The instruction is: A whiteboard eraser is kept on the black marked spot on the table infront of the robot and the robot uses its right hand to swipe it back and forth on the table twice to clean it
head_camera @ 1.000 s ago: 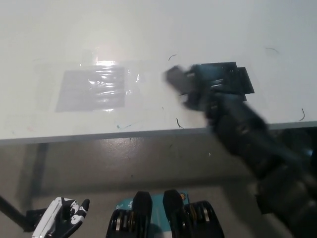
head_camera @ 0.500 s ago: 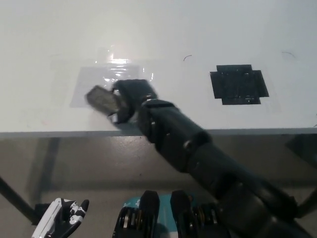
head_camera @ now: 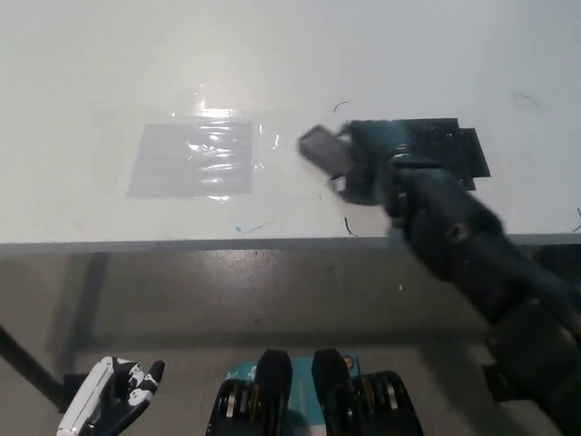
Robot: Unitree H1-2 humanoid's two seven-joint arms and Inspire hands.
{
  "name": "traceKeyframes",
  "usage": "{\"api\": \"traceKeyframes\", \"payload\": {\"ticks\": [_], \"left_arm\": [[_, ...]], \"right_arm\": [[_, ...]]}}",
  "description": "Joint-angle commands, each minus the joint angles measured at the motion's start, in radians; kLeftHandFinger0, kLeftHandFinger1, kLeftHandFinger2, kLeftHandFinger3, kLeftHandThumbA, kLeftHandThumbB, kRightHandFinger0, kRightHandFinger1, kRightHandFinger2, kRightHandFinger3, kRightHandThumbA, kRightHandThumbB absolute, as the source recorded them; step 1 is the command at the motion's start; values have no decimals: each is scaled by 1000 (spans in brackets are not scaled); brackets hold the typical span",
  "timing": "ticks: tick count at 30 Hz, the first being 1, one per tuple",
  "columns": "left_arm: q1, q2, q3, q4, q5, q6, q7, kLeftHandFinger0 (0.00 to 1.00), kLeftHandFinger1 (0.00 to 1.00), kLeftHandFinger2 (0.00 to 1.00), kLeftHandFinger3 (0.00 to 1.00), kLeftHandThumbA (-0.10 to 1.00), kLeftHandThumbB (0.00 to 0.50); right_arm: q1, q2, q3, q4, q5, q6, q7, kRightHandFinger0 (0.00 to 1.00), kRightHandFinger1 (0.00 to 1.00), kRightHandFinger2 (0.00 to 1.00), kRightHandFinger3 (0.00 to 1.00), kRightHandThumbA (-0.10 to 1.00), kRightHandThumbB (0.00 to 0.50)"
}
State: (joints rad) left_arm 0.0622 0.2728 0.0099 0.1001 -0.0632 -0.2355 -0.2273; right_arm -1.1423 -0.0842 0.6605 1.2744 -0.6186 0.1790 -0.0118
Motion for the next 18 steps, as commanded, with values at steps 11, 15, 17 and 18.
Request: {"api": "traceKeyframes", "payload": {"ticks": [11, 15, 17, 18], "left_arm": [[3, 11, 0, -11, 3, -27, -5, 0, 0, 0, 0, 553, 289], [-3, 15, 8, -8, -2, -16, 0, 0, 0, 0, 0, 558, 295], [0, 13, 8, -6, 3, -20, 3, 0, 0, 0, 0, 572, 292], [1, 13, 6, -2, 9, -27, 4, 0, 0, 0, 0, 576, 292]], "right_arm": [[144, -355, -122, 61, 85, -20, -4, 1000, 1000, 1000, 1000, 649, 217], [172, -451, -270, 21, 176, -41, -25, 1000, 1000, 1000, 1000, 728, 230], [177, -477, -299, 26, 180, -40, -15, 1000, 1000, 1000, 1000, 720, 225], [185, -488, -318, 17, 184, -36, -13, 1000, 1000, 1000, 1000, 709, 224]]}}
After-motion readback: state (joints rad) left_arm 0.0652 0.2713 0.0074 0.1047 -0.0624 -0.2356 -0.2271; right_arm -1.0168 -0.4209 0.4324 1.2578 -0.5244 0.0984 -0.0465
